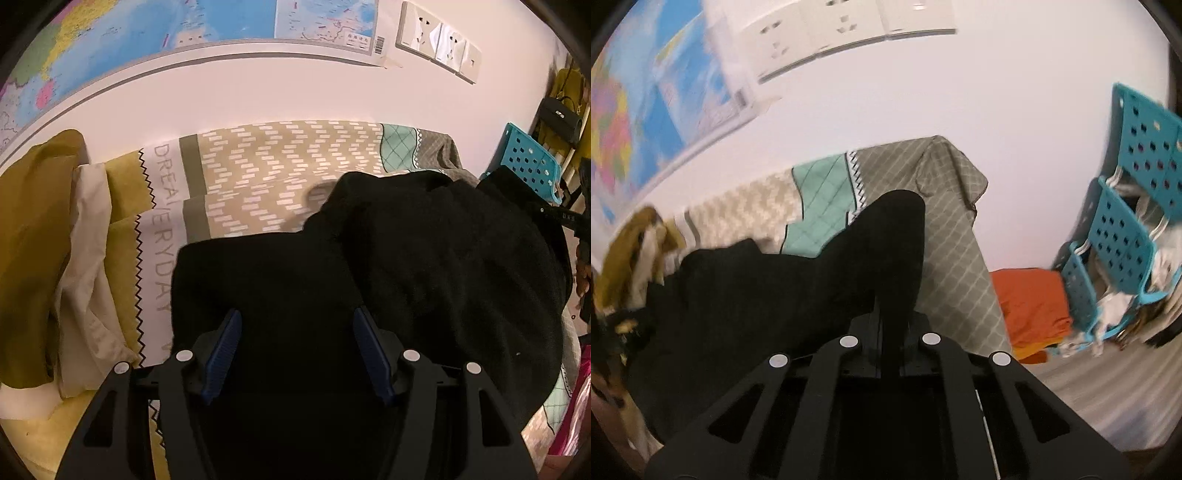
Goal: Fold large clothes
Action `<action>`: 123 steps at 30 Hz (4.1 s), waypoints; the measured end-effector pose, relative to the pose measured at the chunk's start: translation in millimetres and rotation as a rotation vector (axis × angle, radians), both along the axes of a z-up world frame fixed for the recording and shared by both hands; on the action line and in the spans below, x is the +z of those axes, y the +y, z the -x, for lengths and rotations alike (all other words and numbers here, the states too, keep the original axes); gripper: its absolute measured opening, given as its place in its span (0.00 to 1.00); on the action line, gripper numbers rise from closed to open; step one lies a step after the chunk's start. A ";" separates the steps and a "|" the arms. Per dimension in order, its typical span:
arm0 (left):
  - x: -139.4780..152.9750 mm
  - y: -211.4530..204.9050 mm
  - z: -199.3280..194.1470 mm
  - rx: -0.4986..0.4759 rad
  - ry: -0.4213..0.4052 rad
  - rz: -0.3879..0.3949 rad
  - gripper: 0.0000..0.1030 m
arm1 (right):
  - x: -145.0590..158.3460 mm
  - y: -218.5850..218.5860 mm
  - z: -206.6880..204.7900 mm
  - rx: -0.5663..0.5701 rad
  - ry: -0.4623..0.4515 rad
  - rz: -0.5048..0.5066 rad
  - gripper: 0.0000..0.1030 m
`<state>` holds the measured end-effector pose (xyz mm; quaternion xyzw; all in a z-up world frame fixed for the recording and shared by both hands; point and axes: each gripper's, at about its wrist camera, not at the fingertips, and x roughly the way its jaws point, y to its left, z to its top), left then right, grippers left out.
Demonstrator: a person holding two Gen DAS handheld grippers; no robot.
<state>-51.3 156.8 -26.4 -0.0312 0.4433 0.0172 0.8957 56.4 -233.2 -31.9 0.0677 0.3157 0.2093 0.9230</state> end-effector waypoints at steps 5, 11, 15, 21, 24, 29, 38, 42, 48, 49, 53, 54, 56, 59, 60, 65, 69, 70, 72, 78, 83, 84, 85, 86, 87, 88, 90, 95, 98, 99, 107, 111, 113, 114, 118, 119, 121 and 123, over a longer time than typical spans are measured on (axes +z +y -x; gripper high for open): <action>1.5 9.6 2.6 0.017 -0.009 0.024 0.59 | -17.4 17.9 -11.3 0.023 0.066 0.104 0.20; 28.4 29.5 30.4 0.041 -0.085 0.018 0.68 | -3.1 -17.9 29.4 0.039 0.007 -0.060 0.53; 29.5 41.8 42.6 0.073 -0.075 -0.024 0.68 | -1.8 -14.2 53.8 0.076 -0.039 -0.025 0.51; -7.7 50.0 35.4 0.120 0.028 -0.042 0.65 | -24.8 14.1 46.5 0.088 -0.002 0.117 0.36; -12.6 56.1 34.3 0.157 0.048 -0.016 0.65 | -32.6 5.5 33.5 0.029 0.058 0.069 0.35; 17.0 49.8 48.0 0.156 -0.030 -0.036 0.65 | 5.6 7.0 70.7 0.003 -0.099 0.045 0.49; 3.4 28.2 26.2 0.017 0.011 0.033 0.74 | 14.7 100.1 90.5 0.323 -0.132 0.089 0.50; -13.4 42.6 16.0 0.086 0.072 0.035 0.67 | -19.6 121.9 58.0 0.306 -0.013 0.119 0.44; 6.8 38.2 33.8 0.151 -0.006 -0.043 0.66 | -10.8 101.1 63.9 0.256 -0.010 0.046 0.43; 17.3 34.1 42.2 0.127 -0.049 -0.034 0.67 | -4.5 95.4 71.8 0.272 -0.027 0.024 0.45; 39.4 10.6 69.4 -0.020 -0.132 0.040 0.71 | 8.4 89.3 108.8 0.339 -0.094 0.028 0.51; 39.7 5.0 71.9 -0.035 -0.132 0.049 0.71 | 8.6 91.4 115.2 0.351 -0.101 0.032 0.51; 35.6 -11.2 76.2 -0.085 -0.127 0.065 0.71 | 10.0 96.0 127.3 0.367 -0.109 0.032 0.51; 23.2 -36.7 75.3 -0.140 -0.109 0.056 0.71 | 16.2 110.6 141.9 0.420 -0.132 0.009 0.51; 15.3 -44.0 70.5 -0.136 -0.087 0.029 0.71 | 17.7 119.9 146.7 0.440 -0.154 0.026 0.51; -17.2 -35.9 55.5 -0.083 -0.027 -0.002 0.79 | -9.2 155.4 133.8 0.459 -0.113 0.162 0.51; -16.4 -31.0 57.4 -0.074 -0.024 0.007 0.79 | -22.0 141.8 121.1 0.438 -0.055 0.090 0.53; -13.0 -32.3 57.3 -0.066 -0.022 0.007 0.79 | -18.2 141.0 122.9 0.426 -0.061 0.099 0.53; -4.1 -36.5 61.5 -0.060 -0.045 -0.011 0.77 | -7.2 137.6 132.3 0.411 -0.089 0.095 0.53; 13.2 -44.5 84.6 -0.122 -0.104 -0.001 0.77 | 8.3 96.7 147.5 0.322 -0.152 0.061 0.54; -10.0 -28.5 85.8 -0.078 -0.057 0.048 0.80 | -25.4 39.7 121.8 0.148 -0.082 0.075 0.38; -13.5 -24.9 85.2 -0.072 -0.060 0.067 0.80 | -31.7 35.2 117.0 0.115 -0.081 0.102 0.36; -15.3 -23.9 84.5 -0.065 -0.064 0.072 0.80 | -35.6 32.0 115.3 0.109 -0.087 0.107 0.38; -15.4 -24.8 84.1 -0.063 -0.063 0.065 0.80 | -36.0 29.0 116.1 0.109 -0.088 0.079 0.38; -14.4 -26.0 83.9 -0.058 -0.059 0.058 0.80 | -34.8 29.0 116.7 0.103 -0.082 0.072 0.38; -13.2 -26.5 84.1 -0.055 -0.058 0.055 0.80 | -33.5 30.8 118.3 0.102 -0.082 0.081 0.39; -7.3 -26.6 89.1 -0.045 -0.074 0.042 0.80 | -24.7 27.9 126.2 0.108 -0.091 0.053 0.45; 2.1 -16.2 115.3 -0.050 -0.132 0.066 0.79 | -13.5 9.4 144.4 0.111 -0.132 0.016 0.47; -9.1 -2.1 117.2 -0.011 -0.094 0.088 0.80 | -33.1 -0.7 134.3 0.088 -0.060 0.010 0.41; -13.2 3.0 116.7 0.006 -0.084 0.106 0.80 | -39.4 -3.5 130.1 0.092 -0.037 -0.021 0.41; 0.3 3.6 130.8 0.045 -0.100 0.097 0.79 | -30.2 -9.7 142.6 0.106 -0.012 -0.104 0.55; 3.6 0.2 150.4 0.066 -0.107 0.034 0.79 | -27.9 -25.3 155.1 0.119 0.010 -0.187 0.59; 3.6 -1.1 153.9 0.076 -0.100 0.018 0.79 | -31.1 -32.0 161.1 0.120 0.033 -0.213 0.63; 3.9 -1.5 157.2 0.075 -0.100 0.021 0.79 | -33.0 -34.4 163.7 0.118 0.040 -0.219 0.63; 5.4 -3.4 167.4 0.084 -0.109 0.012 0.79 | -45.1 -41.1 174.1 0.123 0.096 -0.245 0.67; 5.7 -4.1 169.6 0.082 -0.113 0.013 0.79 | -48.1 -42.3 175.1 0.118 0.106 -0.247 0.72; 5.7 -5.6 172.2 0.072 -0.116 0.017 0.79 | -54.2 -42.9 175.9 0.113 0.132 -0.268 0.74; 4.7 -7.6 174.9 0.065 -0.115 0.018 0.79 | -58.7 -42.5 174.0 0.109 0.153 -0.295 0.74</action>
